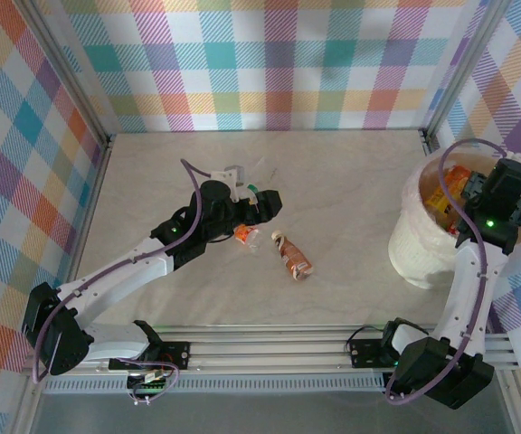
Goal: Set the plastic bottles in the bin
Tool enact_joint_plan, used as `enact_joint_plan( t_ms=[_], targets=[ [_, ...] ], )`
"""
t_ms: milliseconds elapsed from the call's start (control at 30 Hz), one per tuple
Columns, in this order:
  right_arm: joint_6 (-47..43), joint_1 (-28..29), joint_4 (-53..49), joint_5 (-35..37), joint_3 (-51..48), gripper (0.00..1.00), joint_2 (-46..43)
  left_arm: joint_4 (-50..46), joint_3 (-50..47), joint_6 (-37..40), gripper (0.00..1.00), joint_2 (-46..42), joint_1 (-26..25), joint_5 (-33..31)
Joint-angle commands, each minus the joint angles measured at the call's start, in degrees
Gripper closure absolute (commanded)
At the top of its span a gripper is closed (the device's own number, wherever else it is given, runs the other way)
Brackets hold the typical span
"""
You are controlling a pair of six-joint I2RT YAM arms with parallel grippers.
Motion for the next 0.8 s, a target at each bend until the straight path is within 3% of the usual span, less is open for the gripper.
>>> enact_joint_plan(
  t_ms=[0,233,433,633,767],
  targets=[
    [6.5,-0.3,-2.3,-9.9,1.6,0.09,-1.8,-1.8,1.5,-1.1,0.00,0.5,0.2,-2.5],
    [11.4,4.4,-3.3,-21.2,4.5,0.00,-4.8,-3.6,1.2,-3.7,0.00,1.6,0.2,-5.9],
    [11.6,10.8,-5.3,-33.6,7.7,0.00,-3.2,-6.1,0.8,-6.4,0.00,1.7,0.2,-9.5],
    [11.4,23.3,-4.2,-37.6,7.5,0.00,-1.3,-10.3,0.2,-11.1,0.00,1.0,0.5,-15.8],
    [11.2,31.0,-3.7,-36.0,6.9,0.00,0.6,-12.6,0.3,-14.6,0.00,0.5,0.7,-19.2]
  ],
)
